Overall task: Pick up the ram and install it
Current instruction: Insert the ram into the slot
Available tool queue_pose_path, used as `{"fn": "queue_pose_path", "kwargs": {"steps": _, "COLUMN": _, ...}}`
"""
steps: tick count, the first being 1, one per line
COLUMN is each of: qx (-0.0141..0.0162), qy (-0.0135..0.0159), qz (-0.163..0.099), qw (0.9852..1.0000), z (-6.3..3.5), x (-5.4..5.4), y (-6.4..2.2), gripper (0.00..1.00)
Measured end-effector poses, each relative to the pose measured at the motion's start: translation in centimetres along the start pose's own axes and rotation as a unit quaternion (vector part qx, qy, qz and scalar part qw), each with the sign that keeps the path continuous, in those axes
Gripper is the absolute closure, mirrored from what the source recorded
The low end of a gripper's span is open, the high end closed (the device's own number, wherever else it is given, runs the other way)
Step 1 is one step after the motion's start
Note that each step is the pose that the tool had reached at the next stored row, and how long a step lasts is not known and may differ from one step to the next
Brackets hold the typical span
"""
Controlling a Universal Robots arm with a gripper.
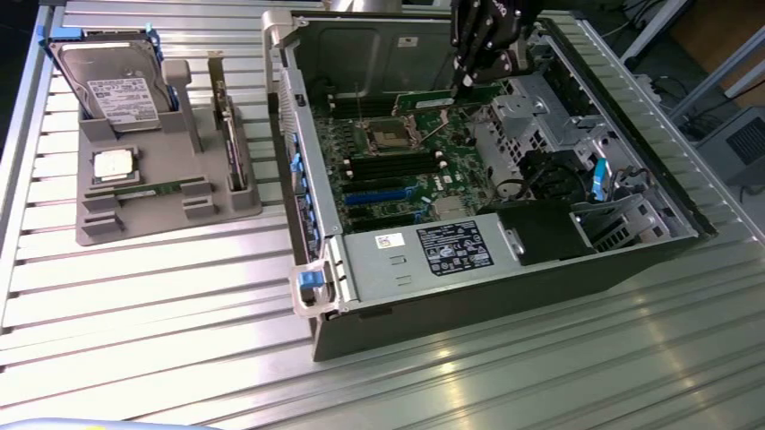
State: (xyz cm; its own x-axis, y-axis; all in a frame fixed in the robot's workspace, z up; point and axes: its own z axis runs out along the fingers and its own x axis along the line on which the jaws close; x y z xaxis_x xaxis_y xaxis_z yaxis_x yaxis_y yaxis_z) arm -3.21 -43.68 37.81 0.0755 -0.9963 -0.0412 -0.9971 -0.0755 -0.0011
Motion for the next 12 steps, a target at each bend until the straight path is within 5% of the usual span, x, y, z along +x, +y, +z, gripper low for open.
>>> {"fn": "queue_pose_path", "kwargs": {"steps": 12, "qx": 0.0000, "qy": 0.0000, "qz": 0.000, "qw": 1.0000, "z": 0.59, "x": 0.03, "y": 0.00, "gripper": 0.88}}
